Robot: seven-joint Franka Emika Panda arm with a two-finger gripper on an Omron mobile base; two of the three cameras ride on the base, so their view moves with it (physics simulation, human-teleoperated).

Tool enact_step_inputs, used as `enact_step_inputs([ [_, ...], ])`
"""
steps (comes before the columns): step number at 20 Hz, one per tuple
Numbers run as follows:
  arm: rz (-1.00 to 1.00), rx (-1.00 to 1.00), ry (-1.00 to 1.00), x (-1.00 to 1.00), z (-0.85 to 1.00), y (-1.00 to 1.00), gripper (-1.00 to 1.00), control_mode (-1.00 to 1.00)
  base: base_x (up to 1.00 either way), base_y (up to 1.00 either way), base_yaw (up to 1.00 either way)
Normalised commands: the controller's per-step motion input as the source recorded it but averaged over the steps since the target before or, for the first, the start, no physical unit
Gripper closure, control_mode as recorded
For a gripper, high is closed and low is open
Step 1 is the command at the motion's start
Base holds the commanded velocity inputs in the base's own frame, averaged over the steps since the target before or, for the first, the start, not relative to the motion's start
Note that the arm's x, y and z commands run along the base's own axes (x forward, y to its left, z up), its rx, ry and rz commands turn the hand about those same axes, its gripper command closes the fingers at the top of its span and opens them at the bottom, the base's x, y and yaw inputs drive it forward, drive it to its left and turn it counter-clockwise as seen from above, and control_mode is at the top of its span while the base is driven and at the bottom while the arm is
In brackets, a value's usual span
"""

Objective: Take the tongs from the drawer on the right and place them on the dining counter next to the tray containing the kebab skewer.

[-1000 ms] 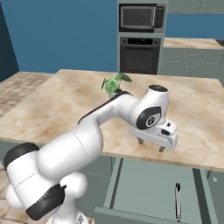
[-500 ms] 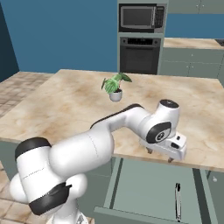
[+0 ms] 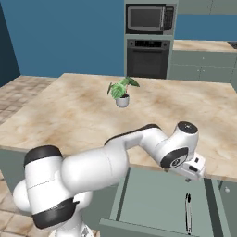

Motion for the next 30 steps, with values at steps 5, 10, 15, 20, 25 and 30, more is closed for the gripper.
enact_step_inputs([
  [5, -0.03, -0.01, 0.01, 0.00, -0.38, -0.29, -1.00, -1.00, 0.00, 0.00, 0.00],
  [10, -0.02, -0.05, 0.02, 0.00, -0.35, -0.08, -1.00, -1.00, 0.00, 0.00, 0.00],
  [15, 0.00, -0.03, 0.00, 0.00, -0.44, 0.00, -1.00, -1.00, 0.00, 0.00, 0.00],
  [20, 0.00, -0.01, 0.00, 0.00, -0.63, 0.00, -1.00, -1.00, 0.00, 0.00, 0.00],
  [25, 0.00, -0.01, 0.00, 0.00, -0.41, 0.00, -1.00, -1.00, 0.00, 0.00, 0.00],
  [30, 0.00, 0.00, 0.07, 0.13, -0.20, -0.01, -1.00, -1.00, 0.00, 0.00, 0.00],
])
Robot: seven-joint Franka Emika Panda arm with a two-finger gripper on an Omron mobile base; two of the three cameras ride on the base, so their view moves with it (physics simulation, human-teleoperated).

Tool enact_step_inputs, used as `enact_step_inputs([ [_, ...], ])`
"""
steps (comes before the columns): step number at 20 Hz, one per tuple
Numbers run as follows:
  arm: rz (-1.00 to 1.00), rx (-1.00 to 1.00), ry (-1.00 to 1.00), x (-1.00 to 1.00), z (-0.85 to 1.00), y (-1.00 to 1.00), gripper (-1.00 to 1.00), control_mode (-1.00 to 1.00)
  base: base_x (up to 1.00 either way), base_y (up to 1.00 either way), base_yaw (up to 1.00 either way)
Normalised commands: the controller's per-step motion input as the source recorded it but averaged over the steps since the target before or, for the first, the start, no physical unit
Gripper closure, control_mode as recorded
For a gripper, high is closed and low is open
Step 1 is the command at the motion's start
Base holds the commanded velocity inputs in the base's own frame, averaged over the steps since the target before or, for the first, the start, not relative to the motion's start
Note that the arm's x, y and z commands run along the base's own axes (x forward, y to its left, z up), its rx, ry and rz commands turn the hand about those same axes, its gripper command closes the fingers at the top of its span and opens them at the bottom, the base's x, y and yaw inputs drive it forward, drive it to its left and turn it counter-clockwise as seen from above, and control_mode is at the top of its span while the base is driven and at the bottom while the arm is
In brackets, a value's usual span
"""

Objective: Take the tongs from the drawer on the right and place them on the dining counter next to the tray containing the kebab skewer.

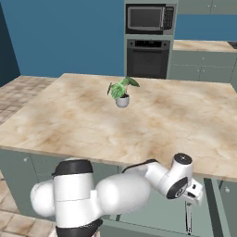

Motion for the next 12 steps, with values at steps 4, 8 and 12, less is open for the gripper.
enact_step_inputs([
  [4, 0.03, 0.00, 0.04, 0.16, -0.19, -0.03, -1.00, -1.00, 0.00, 0.00, 0.00],
  [8, 0.03, 0.00, 0.04, 0.19, -0.26, -0.24, -1.00, -1.00, 0.00, 0.00, 0.00],
  [12, 0.05, 0.01, 0.01, 0.21, -0.34, -0.46, -1.00, -1.00, 0.00, 0.00, 0.00],
])
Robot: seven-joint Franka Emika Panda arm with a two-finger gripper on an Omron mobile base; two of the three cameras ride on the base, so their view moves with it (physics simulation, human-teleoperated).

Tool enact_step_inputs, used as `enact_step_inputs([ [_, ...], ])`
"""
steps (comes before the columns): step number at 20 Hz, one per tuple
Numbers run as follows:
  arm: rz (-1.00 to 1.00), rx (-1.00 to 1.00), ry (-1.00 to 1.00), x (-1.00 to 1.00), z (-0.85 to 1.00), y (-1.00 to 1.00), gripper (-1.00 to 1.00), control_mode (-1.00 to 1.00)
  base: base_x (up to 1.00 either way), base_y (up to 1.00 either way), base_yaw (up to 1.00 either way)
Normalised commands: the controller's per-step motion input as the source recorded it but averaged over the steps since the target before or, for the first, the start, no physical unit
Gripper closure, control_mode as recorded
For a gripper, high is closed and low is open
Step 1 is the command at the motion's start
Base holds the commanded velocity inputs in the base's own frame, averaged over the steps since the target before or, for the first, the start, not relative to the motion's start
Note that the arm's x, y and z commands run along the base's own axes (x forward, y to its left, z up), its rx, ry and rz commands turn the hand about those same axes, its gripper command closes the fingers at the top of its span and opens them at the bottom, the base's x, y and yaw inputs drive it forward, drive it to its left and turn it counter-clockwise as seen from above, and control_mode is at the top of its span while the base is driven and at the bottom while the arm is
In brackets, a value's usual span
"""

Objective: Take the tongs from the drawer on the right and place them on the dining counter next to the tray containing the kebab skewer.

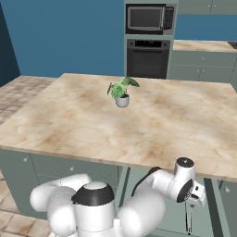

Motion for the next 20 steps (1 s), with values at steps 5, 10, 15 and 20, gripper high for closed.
enact_step_inputs([
  [5, 0.10, 0.02, 0.00, 0.19, -0.13, -0.19, -1.00, -1.00, 0.00, 0.00, 0.00],
  [10, 0.15, 0.02, 0.00, 0.12, -0.09, 0.00, -1.00, -1.00, 0.00, 0.00, 0.00],
  [15, 0.12, 0.00, 0.00, 0.01, -0.34, -0.08, -1.00, -1.00, 0.00, 0.00, 0.00],
  [20, 0.07, 0.00, 0.00, 0.01, -0.15, -0.15, -1.00, -1.00, 0.00, 0.00, 0.00],
])
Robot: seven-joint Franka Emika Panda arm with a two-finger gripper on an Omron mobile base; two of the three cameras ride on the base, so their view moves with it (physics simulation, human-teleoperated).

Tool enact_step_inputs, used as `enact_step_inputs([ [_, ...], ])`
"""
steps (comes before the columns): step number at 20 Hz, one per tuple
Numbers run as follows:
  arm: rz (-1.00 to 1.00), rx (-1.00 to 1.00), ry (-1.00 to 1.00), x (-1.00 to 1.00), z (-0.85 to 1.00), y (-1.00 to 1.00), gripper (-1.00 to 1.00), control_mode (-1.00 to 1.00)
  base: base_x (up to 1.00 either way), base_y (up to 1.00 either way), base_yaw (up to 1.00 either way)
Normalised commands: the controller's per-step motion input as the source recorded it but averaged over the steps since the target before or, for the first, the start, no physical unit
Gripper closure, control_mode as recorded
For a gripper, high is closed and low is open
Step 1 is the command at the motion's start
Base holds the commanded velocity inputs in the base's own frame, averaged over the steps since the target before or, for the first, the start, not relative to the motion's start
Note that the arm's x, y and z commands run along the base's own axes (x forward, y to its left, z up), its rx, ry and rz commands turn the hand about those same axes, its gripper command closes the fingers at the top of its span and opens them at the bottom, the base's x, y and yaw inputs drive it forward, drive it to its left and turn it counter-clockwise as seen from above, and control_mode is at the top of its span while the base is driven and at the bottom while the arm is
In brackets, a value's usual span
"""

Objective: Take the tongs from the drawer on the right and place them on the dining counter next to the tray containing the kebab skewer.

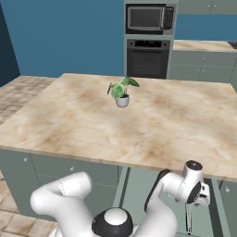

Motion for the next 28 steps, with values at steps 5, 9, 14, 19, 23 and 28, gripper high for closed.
enact_step_inputs([
  [5, 0.01, 0.00, 0.00, 0.05, -0.12, -0.05, -1.00, -1.00, 0.00, 0.00, 0.00],
  [9, 0.00, 0.00, 0.00, 0.01, -0.26, -0.01, -1.00, -1.00, 0.00, 0.00, 0.00],
  [14, 0.00, 0.00, 0.00, 0.01, -0.28, 0.00, -1.00, -1.00, 0.00, 0.00, 0.00],
  [19, 0.01, 0.00, 0.00, 0.02, -0.21, 0.00, -1.00, -1.00, 0.00, 0.00, 0.00],
  [23, 0.01, 0.00, 0.00, 0.13, -0.06, -0.03, -1.00, -1.00, 0.00, 0.00, 0.00],
  [28, 0.00, 0.00, 0.00, 0.15, -0.01, -0.15, -1.00, -1.00, 0.00, 0.00, 0.00],
])
